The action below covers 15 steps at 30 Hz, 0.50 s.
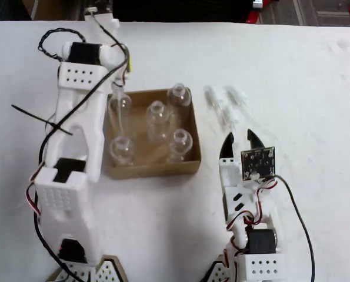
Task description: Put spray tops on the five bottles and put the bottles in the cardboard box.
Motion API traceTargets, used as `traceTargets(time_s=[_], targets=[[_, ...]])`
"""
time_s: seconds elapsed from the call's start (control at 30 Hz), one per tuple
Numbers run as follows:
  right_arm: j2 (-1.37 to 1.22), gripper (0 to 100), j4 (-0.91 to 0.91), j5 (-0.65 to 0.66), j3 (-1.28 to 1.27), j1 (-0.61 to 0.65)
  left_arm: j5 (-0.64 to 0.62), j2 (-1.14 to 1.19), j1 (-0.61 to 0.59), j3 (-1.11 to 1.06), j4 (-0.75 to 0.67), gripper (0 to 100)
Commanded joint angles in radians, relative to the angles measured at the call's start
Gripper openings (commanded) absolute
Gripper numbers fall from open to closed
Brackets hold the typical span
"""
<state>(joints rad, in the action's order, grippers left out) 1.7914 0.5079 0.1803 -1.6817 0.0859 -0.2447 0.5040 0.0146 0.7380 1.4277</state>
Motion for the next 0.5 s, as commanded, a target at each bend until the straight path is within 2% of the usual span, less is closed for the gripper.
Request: traceTargets(time_s=[0.0,0.47], targets=[[0.002,12.7,-0.025,0.011,-0.008,-0.010,-0.002,-0.084,0.042,0.032,0.046,2],[0.002,12.7,-0.025,0.011,-0.008,-0.010,0.002,-0.166,0.059,0.029,0.094,2]])
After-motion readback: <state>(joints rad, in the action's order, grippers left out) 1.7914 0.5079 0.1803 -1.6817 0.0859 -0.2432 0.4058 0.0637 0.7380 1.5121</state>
